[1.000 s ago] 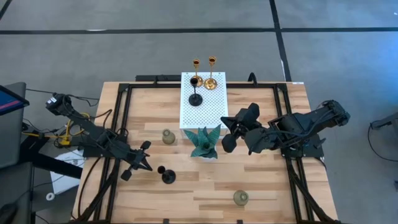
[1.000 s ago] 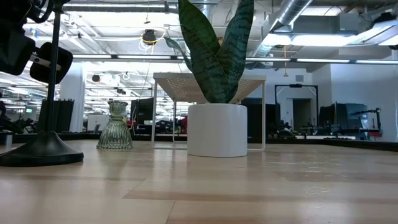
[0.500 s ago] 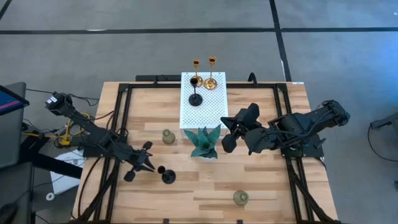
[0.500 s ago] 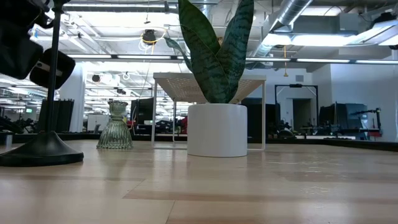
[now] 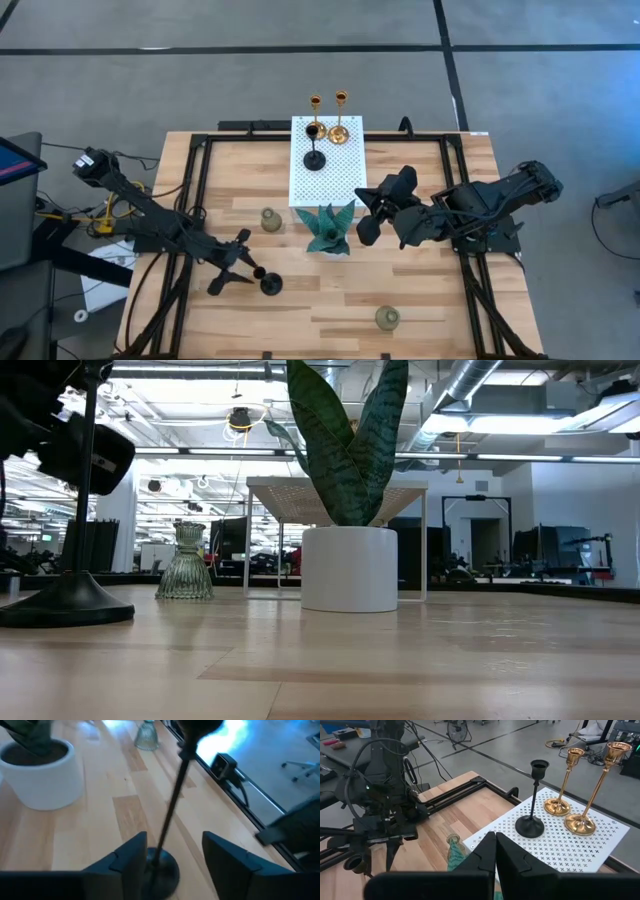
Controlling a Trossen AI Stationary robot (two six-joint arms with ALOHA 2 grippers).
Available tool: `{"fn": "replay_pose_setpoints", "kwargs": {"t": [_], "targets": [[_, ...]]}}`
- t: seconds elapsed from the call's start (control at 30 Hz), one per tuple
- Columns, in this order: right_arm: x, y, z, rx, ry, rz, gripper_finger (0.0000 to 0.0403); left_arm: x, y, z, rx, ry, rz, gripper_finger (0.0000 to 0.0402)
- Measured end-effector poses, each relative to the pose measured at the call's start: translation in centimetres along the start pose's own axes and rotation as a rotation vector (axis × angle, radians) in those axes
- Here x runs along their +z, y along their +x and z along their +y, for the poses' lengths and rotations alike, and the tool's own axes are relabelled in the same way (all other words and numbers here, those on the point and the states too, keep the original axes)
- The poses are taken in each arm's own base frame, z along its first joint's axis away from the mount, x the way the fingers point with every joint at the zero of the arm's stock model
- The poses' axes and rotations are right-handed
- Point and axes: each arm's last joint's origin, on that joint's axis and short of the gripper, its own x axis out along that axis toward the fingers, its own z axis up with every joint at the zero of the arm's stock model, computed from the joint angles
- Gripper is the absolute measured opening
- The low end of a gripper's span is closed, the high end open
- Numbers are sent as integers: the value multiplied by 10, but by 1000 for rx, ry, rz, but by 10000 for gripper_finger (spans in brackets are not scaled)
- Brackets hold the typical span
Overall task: Pick & Place candle stick holders
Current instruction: Put the black candle holder on the shelf aligned with the black candle holder
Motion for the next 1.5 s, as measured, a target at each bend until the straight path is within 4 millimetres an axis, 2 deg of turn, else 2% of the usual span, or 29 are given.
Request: {"fn": "replay_pose_setpoints", "kwargs": {"t": [0.27, 0.6, 0.8, 1.07, 1.3, 1.5], "targets": [[0, 0, 0, 0, 0, 0, 0, 4, 14, -1, 44, -13, -80, 227], [0, 0, 0, 5, -4, 7, 0, 3, 30, -1, 49, -36, -134, 208], [-1, 0, 0, 16, -14, 23, 0, 4, 32, -2, 46, -47, -149, 163], [-3, 0, -1, 16, -36, 44, 0, 5, 32, -1, 48, -110, -164, 18], [-7, -1, -3, 9, -85, 74, 0, 9, 28, -1, 71, -225, -189, 12], [-11, -10, 3, 38, -98, 69, 0, 39, 23, -4, 120, -251, -240, 12]]}}
